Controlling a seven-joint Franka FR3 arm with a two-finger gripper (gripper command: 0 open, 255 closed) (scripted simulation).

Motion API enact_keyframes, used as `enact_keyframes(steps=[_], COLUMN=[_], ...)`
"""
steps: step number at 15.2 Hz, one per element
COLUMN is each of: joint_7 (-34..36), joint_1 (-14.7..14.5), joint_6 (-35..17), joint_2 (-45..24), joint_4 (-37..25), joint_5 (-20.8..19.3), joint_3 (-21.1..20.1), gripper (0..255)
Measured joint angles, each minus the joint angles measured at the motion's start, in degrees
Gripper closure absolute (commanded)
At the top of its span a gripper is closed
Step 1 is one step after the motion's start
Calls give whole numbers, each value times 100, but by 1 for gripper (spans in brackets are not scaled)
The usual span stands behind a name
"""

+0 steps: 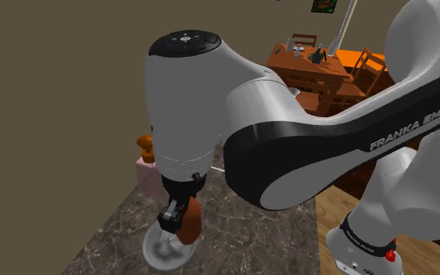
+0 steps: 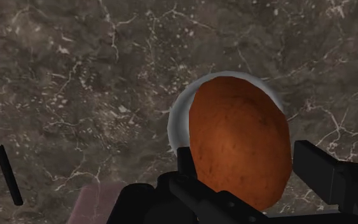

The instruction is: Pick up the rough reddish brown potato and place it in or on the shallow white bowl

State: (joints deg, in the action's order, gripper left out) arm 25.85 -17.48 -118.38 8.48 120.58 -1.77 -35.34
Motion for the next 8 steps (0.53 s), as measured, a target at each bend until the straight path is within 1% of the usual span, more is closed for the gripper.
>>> enact_keyframes(steps=[1, 2, 8], joint_7=[176, 240, 417], joint_1=[-2, -8, -8], joint_6=[23, -15, -428], joint_2=[-239, -319, -565], joint_4=[-209, -234, -11], joint_5=[-154, -210, -404], joint_3=[-90, -118, -165], gripper=[255, 255, 255])
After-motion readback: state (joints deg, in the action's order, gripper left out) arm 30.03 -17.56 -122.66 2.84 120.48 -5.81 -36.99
